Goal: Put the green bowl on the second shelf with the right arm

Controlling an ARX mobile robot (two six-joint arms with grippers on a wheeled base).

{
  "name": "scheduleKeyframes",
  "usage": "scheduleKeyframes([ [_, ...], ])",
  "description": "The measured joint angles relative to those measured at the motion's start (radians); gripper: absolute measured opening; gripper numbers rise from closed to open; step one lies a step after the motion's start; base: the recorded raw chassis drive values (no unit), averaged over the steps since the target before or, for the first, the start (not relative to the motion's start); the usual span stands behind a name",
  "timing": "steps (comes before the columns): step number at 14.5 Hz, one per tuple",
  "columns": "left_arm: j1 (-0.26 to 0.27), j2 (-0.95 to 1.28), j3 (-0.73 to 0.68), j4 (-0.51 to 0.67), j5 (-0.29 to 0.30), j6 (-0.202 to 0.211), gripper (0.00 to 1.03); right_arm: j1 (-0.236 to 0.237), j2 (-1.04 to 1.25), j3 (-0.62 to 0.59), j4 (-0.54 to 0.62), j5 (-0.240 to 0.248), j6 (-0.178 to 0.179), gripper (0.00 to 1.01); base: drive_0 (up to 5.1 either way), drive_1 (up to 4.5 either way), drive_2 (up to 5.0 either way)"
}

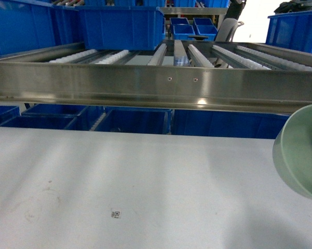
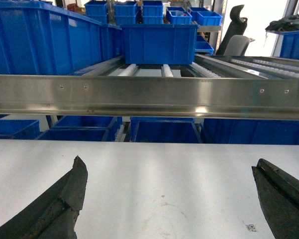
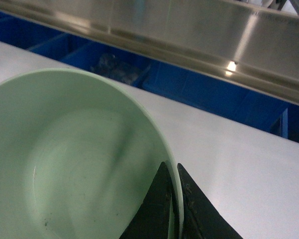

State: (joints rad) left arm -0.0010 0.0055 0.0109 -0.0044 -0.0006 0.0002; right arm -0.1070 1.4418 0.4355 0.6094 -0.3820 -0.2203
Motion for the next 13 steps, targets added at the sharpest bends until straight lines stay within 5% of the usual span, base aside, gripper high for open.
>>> scheduleKeyframes([
  [4, 0.0, 0.0, 0.0, 0.0, 0.0, 0.0, 0.98, -0.028, -0.427, -0.065, 0.029, -0.024, 0.23, 0.02, 0.0, 0.0, 0.0],
  [5, 0.0, 0.0, 0.0, 0.0, 0.0, 0.0, 0.98, -0.031, -0.506, -0.106, 0.026, -0.021, 0.26, 0.02, 0.0, 0.0, 0.0],
  [9, 0.0, 0.0, 0.0, 0.0, 0.0, 0.0, 0.98, -0.023, -0.86, -0.216, -0.151, 0.023, 0.337, 0.02, 0.0, 0.0, 0.0],
  [10, 0.0, 0.0, 0.0, 0.0, 0.0, 0.0, 0.98, 0.037, -1.055, -0.294, -0.29, 0.086, 0.355, 0.02, 0.0, 0.0, 0.0],
  [13, 0.0, 0.0, 0.0, 0.0, 0.0, 0.0, 0.98, 0.042, -1.079, -0.309, -0.295, 0.106, 0.355, 0.02, 0.0, 0.0, 0.0],
])
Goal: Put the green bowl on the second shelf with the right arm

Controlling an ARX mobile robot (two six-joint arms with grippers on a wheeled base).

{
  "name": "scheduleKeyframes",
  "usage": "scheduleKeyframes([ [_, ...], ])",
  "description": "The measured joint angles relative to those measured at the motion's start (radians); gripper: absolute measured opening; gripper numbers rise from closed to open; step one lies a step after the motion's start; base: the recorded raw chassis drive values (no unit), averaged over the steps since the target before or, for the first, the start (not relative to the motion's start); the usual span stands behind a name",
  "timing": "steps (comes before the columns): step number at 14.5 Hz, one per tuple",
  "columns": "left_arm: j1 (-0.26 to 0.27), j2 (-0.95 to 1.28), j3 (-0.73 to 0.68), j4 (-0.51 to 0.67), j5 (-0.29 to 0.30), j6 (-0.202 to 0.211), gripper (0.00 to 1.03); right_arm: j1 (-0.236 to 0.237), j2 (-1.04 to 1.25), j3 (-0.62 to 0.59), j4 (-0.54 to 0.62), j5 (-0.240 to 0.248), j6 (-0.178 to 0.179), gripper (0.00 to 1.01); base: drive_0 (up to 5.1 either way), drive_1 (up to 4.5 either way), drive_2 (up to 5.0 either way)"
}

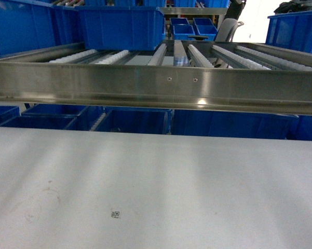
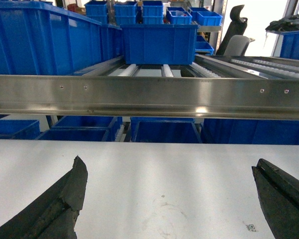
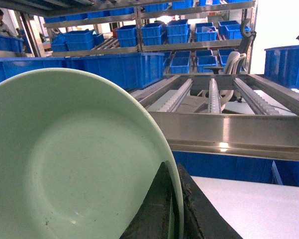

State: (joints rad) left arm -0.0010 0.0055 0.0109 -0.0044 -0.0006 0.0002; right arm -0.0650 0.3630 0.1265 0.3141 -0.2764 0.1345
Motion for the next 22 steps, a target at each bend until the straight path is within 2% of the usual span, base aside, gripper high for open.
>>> scheduleKeyframes([
  [1, 0.0, 0.0, 0.0, 0.0, 0.0, 0.0, 0.98, 0.0, 0.0, 0.0, 0.0, 0.0, 0.0, 0.02, 0.0, 0.0, 0.0],
  [22, 0.0, 0.0, 0.0, 0.0, 0.0, 0.0, 0.98, 0.0, -0.005, 0.0, -0.003, 0.007, 0.0, 0.02, -4.9, 2.45, 2.5],
])
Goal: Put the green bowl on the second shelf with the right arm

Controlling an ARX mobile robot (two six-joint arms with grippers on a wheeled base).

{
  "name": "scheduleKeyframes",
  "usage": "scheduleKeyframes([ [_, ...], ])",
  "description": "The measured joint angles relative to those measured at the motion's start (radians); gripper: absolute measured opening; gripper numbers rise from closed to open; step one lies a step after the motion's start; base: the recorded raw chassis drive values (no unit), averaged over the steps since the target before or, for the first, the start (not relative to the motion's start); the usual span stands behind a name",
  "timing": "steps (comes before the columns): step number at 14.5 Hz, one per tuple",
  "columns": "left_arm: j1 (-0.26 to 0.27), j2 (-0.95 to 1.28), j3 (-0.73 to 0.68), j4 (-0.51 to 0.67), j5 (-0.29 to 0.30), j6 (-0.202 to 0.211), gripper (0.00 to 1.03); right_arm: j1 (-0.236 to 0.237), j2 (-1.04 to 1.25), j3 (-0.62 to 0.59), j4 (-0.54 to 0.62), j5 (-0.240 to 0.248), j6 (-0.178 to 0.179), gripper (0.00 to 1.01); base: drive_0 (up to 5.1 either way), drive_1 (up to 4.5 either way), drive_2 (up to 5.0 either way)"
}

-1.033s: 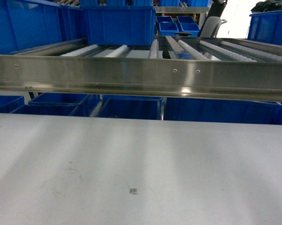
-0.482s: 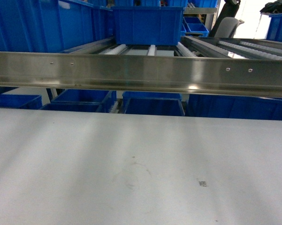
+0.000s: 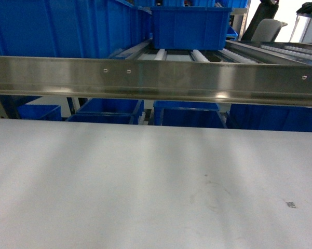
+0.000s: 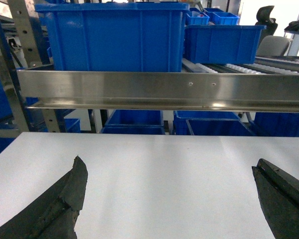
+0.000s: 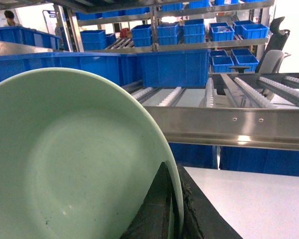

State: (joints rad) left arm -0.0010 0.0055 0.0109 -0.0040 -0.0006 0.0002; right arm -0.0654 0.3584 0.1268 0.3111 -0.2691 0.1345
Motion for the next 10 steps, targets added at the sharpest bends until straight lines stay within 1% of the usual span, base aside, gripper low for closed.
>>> scheduleKeyframes([
  [10, 0.0, 0.0, 0.0, -0.001, 0.0, 0.0, 0.98, 0.0, 0.0, 0.0, 0.003, 0.0, 0.0, 0.02, -4.9, 2.45, 2.5],
])
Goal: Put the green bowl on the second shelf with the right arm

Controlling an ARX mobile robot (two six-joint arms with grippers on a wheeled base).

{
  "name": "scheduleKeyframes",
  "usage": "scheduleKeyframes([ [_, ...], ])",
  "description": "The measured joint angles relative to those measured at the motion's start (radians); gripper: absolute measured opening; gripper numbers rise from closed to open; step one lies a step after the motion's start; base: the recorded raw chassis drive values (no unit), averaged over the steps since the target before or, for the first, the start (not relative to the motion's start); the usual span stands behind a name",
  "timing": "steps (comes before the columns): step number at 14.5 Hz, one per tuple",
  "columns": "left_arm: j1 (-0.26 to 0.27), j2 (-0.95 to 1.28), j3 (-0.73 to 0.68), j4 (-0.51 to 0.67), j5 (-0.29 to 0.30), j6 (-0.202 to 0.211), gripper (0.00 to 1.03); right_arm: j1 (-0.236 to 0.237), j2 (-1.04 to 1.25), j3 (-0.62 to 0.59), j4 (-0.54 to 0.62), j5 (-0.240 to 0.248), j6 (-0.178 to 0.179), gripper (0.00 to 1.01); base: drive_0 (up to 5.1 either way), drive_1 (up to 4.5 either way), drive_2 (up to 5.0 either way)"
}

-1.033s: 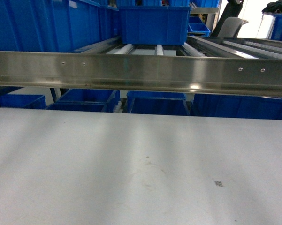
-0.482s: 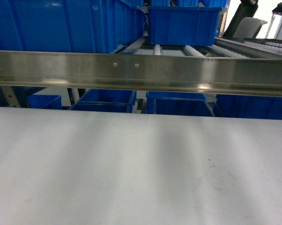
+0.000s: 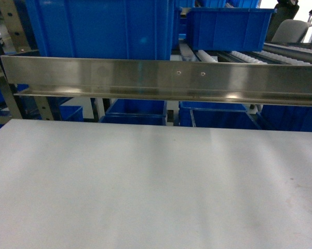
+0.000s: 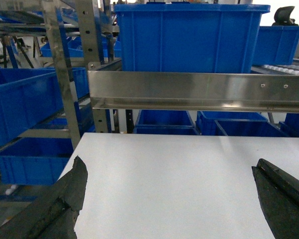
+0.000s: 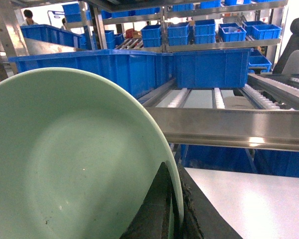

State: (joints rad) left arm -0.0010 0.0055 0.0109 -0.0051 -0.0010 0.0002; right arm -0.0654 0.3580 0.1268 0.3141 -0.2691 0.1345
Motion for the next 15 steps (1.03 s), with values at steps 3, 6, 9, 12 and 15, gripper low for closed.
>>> scheduleKeyframes([
  [3, 0.0, 0.0, 0.0, 0.002, 0.0, 0.0, 0.98, 0.0, 0.002, 0.0, 0.0, 0.0, 0.0, 0.02, -4.9, 2.45, 2.5],
  [6, 0.0, 0.0, 0.0, 0.001, 0.0, 0.0, 0.98, 0.0, 0.002, 0.0, 0.0, 0.0, 0.0, 0.02, -4.9, 2.45, 2.5],
  [9, 0.0, 0.0, 0.0, 0.001, 0.0, 0.0, 0.98, 0.0, 0.0, 0.0, 0.0, 0.0, 0.0, 0.02, -4.9, 2.45, 2.5],
  [12, 0.0, 0.0, 0.0, 0.002, 0.0, 0.0, 0.98, 0.0, 0.0, 0.0, 0.0, 0.0, 0.0, 0.02, -4.9, 2.45, 2.5],
  [15, 0.0, 0.0, 0.0, 0.002, 0.0, 0.0, 0.98, 0.0, 0.0, 0.0, 0.0, 0.0, 0.0, 0.02, -4.9, 2.45, 2.5],
])
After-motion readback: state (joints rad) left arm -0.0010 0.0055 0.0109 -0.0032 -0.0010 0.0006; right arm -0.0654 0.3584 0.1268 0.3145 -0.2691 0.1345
